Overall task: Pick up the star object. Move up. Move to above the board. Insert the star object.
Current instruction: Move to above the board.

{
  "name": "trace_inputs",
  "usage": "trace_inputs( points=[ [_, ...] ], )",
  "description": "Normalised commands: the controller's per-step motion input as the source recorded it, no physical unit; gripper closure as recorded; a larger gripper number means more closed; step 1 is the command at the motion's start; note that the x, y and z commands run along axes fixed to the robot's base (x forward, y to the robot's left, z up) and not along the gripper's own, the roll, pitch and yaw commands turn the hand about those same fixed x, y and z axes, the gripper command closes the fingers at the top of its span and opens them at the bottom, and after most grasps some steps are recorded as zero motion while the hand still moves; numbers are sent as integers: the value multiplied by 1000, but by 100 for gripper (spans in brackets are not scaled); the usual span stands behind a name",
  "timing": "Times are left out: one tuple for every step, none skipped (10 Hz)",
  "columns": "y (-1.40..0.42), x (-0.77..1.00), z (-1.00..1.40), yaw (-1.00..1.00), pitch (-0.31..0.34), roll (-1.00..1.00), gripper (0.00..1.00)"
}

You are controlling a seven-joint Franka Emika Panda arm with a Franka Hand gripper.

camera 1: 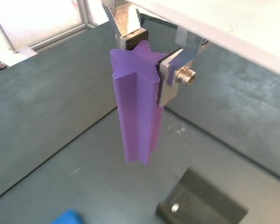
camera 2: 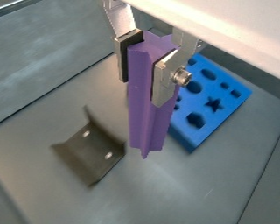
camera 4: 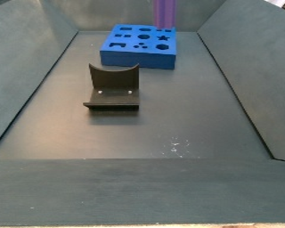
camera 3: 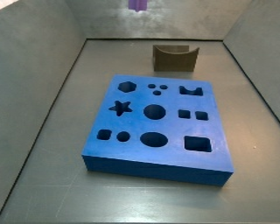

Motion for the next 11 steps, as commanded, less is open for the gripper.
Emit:
trace_inputs(
  points=[
    [-1000,-78,106,8,1,-14,100],
    [-1000,-80,111,11,7,-11,100],
    [-1000,-81,112,8,10,-8,100],
    [-1000,-80,117,7,9,8,100],
    [-1000,-76,122,9,17,-11,100],
    [-1000,-73,132,8,25,-2,100],
    [-1000,-70,146,6,37,-17,100],
    [-1000,-64,158,7,51,1,100],
    [-794,-36,138,11,65,8,100],
    [-504,0,97,10,87,2,100],
    [-253,34,60,8,111,-2,100]
  ],
)
